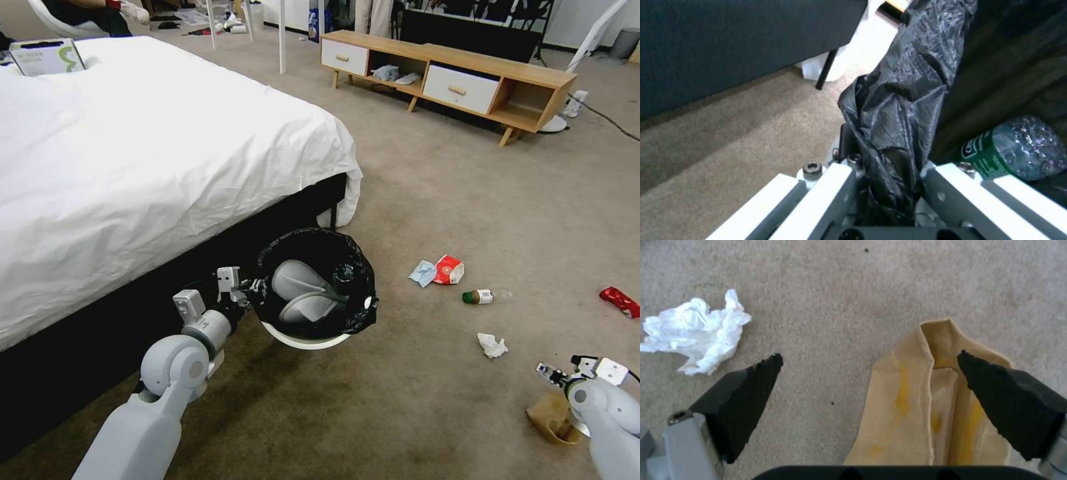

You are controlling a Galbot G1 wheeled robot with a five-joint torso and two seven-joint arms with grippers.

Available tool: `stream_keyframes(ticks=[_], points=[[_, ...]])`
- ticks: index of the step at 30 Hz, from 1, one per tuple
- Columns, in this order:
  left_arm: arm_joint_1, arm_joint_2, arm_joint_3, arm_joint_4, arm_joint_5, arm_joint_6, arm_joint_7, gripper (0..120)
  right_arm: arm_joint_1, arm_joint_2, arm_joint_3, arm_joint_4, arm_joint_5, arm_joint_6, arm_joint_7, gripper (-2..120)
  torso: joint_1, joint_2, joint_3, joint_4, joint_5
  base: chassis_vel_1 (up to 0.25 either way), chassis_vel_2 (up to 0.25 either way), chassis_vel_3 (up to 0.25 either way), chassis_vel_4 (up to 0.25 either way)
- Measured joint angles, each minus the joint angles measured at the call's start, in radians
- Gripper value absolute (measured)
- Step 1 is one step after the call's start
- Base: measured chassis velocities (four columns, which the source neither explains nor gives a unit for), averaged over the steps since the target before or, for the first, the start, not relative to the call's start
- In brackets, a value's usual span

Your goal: Pick up the trash bin and place the garbage on the floor into it.

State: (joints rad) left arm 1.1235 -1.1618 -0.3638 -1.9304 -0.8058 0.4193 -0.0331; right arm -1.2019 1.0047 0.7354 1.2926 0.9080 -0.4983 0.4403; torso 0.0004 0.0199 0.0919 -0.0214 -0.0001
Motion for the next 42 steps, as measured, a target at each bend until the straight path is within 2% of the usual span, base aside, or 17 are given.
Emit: stream_keyframes(ticks=[32, 42], points=[[0.009, 0.001, -0.013, 0.003, 0.0, -0.005, 0.002, 2, -0.009, 0.049, 0.045, -0.103, -0.053, 0.079, -0.078, 100, 0.0, 0.0, 0.0, -0.0001, 0.0001, 0.0, 0.0, 0.0, 0.0], [0.01, -0.001, -0.015, 0.004, 0.002, -0.006, 0.002, 2, 0.0, 0.092, 0.041, -0.15, -0.088, 0.104, -0.109, 100, 0.0, 0.0, 0.0, 0.0, 0.0002, 0.0, 0.0, 0.0, 0.0]])
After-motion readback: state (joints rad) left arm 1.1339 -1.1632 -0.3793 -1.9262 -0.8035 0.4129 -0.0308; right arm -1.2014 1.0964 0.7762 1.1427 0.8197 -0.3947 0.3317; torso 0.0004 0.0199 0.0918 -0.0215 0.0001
